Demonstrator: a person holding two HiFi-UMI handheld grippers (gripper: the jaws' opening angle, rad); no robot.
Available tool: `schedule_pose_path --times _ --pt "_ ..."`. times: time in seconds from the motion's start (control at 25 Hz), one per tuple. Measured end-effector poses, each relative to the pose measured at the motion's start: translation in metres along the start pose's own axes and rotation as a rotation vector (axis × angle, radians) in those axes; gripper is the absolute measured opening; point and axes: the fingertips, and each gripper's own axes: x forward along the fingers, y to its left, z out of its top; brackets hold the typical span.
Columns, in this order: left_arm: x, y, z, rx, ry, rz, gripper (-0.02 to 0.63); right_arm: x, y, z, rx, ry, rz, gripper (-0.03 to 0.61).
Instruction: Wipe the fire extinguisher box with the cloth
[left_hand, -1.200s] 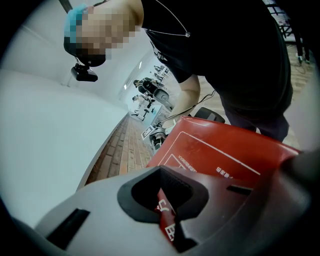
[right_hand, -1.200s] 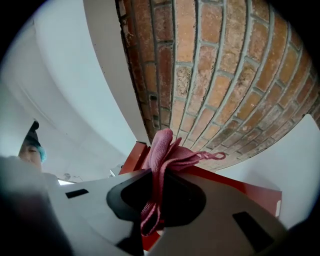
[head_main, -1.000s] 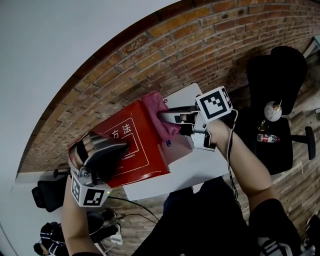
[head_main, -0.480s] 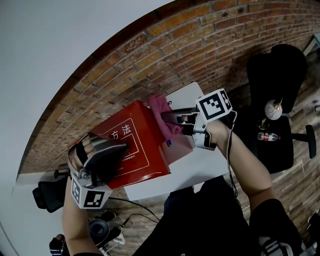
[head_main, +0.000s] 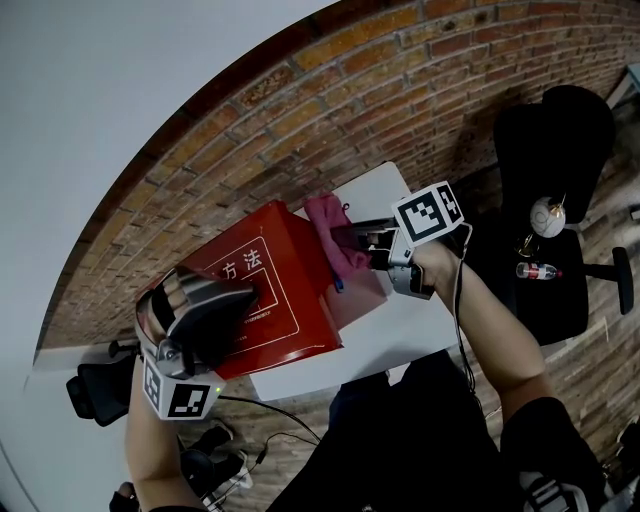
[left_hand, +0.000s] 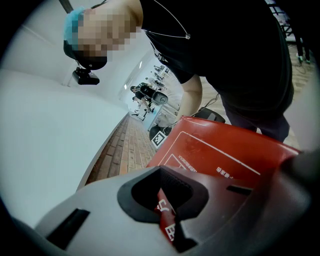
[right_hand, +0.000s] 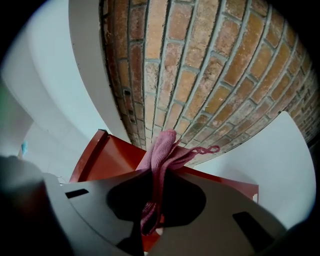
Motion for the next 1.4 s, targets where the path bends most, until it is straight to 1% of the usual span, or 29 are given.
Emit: schedule_pose_path --times 0.52,1.4 --pt "0.0 0.0 0.0 0.003 -0.002 0.001 0.029 0.0 -0.019 -0.01 -0.001 0.01 -0.033 0.061" --pt "0.001 0.001 0.0 0.002 0.0 0.003 0.029 0.002 -0.054 -0.023 -0.05 0.044 -0.088 0.061"
